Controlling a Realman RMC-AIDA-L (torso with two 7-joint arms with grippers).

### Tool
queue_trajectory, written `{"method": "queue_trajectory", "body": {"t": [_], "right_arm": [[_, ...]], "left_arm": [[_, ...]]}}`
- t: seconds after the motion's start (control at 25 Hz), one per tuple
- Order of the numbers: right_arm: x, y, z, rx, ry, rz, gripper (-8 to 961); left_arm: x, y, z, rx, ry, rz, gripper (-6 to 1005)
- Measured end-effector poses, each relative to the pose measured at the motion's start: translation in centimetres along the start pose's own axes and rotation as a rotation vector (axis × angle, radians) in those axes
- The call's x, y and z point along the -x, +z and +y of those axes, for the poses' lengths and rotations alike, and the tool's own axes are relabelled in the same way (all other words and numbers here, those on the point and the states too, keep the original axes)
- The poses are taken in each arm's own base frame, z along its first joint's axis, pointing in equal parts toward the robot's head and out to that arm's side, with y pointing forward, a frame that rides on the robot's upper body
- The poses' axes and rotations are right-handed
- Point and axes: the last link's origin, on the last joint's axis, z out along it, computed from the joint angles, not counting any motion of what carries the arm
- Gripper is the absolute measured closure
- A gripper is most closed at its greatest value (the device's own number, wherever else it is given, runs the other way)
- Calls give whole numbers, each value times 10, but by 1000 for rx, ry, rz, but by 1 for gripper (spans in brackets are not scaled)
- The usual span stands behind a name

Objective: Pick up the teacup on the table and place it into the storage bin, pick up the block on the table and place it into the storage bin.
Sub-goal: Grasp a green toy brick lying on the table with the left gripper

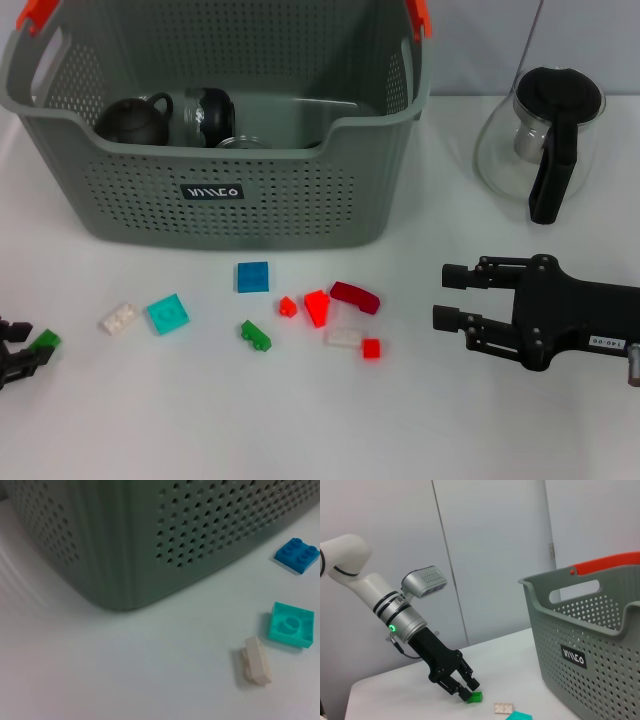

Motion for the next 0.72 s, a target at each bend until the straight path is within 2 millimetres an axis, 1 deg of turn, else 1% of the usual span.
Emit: {"method": "queue_trajectory", "body": {"t": [0.08,0.72], "right_arm": [[0,0,0,1,0,0,429],[-2,-1,1,-2,5,-1,430]], "left_arm": [[0,0,0,2,1,-1,604],[1,4,1,9,-6,-4,633]]}}
